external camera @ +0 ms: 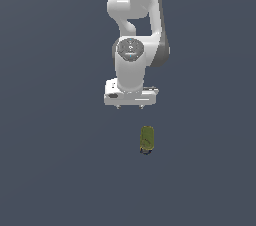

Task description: Pick up the object and move it to a goal position.

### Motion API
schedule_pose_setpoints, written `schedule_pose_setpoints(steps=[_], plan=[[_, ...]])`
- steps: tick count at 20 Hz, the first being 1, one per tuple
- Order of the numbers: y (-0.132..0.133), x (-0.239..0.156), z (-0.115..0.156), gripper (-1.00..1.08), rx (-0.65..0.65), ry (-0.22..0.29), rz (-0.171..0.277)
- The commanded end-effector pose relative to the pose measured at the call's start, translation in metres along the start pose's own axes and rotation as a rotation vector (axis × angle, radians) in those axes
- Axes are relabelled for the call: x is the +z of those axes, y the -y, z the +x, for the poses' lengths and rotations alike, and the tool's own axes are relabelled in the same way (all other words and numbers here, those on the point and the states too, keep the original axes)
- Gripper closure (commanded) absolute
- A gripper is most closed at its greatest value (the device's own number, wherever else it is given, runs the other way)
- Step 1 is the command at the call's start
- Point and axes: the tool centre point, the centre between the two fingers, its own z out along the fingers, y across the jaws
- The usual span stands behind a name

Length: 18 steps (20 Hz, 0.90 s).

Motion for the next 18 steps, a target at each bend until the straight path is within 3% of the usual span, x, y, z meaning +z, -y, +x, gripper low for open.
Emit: schedule_pose_setpoints(steps=[1,9,18], plan=[[0.0,0.0,0.0,-0.92,0.0,0.0,0.0],[0.035,0.003,-0.001,-0.92,-0.052,0.02,0.012],[0.038,0.004,0.006,-0.92,-0.043,0.015,0.011]])
